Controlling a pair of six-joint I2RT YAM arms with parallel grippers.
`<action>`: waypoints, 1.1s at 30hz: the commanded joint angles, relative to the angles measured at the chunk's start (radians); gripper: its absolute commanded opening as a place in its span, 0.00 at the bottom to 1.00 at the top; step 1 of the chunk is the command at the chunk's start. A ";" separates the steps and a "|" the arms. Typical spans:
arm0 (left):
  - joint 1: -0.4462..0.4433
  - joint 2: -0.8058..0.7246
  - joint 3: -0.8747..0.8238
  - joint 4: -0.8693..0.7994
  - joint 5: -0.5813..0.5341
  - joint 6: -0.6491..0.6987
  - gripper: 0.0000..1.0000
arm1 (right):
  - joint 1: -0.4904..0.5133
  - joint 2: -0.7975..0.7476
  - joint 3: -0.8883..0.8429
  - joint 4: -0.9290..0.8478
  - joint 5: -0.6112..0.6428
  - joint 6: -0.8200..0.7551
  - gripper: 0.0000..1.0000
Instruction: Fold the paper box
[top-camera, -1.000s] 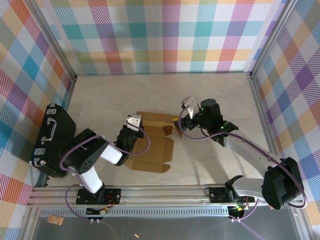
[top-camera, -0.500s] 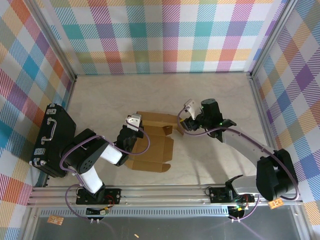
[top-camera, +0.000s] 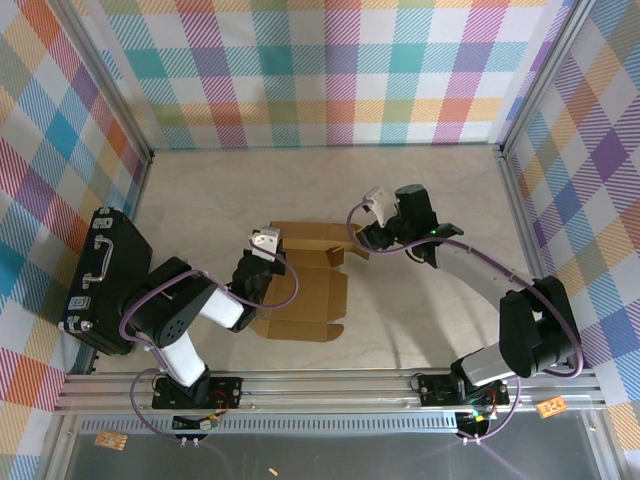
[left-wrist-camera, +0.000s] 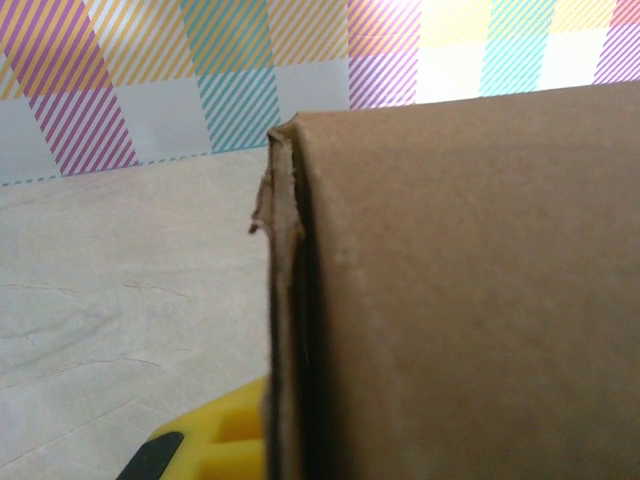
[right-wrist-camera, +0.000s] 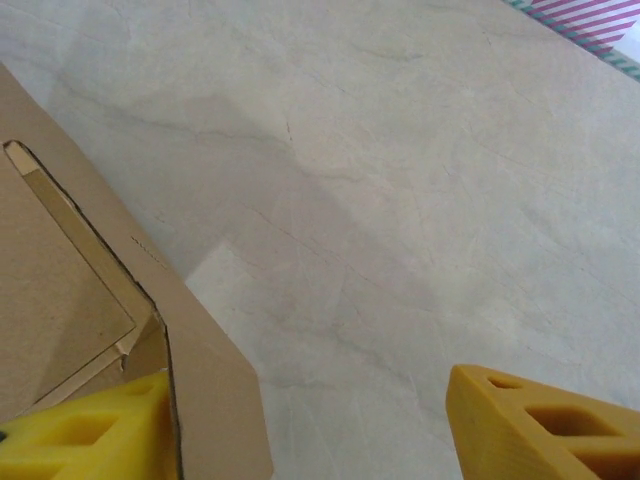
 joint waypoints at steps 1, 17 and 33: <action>0.003 0.009 -0.012 0.038 0.016 -0.002 0.00 | -0.008 -0.073 0.000 -0.026 0.020 0.035 0.71; 0.003 0.009 -0.013 0.037 0.019 -0.003 0.00 | 0.035 -0.040 0.105 -0.216 -0.170 0.018 0.72; 0.003 0.010 -0.014 0.037 0.023 -0.008 0.00 | 0.157 0.200 0.283 -0.226 -0.071 -0.017 0.72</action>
